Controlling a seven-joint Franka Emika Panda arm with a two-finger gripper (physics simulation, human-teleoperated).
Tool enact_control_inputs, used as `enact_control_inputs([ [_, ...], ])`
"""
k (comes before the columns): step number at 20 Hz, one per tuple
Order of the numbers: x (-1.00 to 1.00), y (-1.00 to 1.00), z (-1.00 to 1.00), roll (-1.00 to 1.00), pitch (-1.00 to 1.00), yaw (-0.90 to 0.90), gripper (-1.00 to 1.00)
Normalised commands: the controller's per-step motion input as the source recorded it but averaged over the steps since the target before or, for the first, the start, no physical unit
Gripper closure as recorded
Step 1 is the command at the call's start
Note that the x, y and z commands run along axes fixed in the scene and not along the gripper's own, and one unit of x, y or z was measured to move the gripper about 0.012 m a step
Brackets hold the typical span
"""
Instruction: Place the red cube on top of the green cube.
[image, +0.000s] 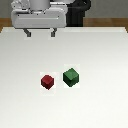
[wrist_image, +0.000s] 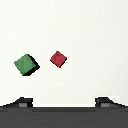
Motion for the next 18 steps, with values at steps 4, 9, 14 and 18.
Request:
enact_control_inputs([
  [4,1.00,0.00,0.00,0.00,0.00,0.00,-1.00],
  [9,0.40,0.20,0.00,0.00,0.00,0.00,-1.00],
  [14,0.00,0.00,-0.20,0.00,0.00,0.00,-1.00],
  [18,0.00,0.00,-0.50,0.00,0.00,0.00,-1.00],
])
